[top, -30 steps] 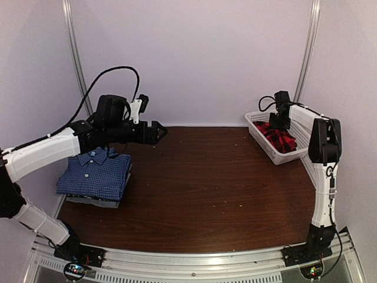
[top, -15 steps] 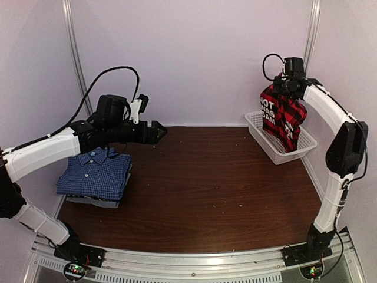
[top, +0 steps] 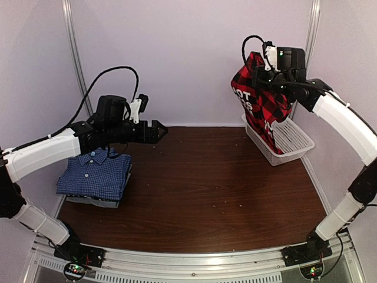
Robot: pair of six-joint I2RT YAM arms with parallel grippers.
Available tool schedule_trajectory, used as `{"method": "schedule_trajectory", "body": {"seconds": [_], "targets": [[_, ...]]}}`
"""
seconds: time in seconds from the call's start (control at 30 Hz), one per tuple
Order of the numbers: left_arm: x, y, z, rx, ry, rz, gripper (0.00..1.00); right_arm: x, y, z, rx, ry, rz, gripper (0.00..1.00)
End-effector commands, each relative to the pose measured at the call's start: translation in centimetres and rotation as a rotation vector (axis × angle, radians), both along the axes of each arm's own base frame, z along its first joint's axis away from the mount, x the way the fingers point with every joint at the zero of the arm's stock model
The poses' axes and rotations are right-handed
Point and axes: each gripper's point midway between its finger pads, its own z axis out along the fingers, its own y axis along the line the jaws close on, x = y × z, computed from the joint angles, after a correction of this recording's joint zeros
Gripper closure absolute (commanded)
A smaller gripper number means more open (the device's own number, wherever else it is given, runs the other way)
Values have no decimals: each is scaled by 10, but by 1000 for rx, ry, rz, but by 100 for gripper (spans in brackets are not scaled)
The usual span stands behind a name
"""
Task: Fold and stack the long sleeve shirts
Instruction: Place the crumpled shirt at the center of the board.
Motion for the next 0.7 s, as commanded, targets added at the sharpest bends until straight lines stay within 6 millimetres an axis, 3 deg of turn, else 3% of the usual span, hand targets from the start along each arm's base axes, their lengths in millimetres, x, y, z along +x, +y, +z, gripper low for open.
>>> {"method": "schedule_trajectory", "body": {"seconds": [0.0, 0.13, 0.43, 0.5, 0.57, 0.67], "targets": [[0, 0, 10, -53, -33, 0, 2, -22, 32, 3, -36, -40, 68, 100], [0, 2, 10, -52, -35, 9, 2, -44, 57, 9, -90, -59, 102, 100], [1, 3, 12, -58, -38, 19, 2, -84, 62, 123, -34, -321, 148, 100], [1, 2, 12, -60, -36, 16, 2, -90, 60, 140, -28, -370, 142, 100], [1, 2, 13, -62, -39, 17, 2, -94, 60, 151, -28, -402, 148, 100], [1, 5, 14, -59, -42, 28, 2, -97, 72, 150, -36, -411, 195, 100]]}}
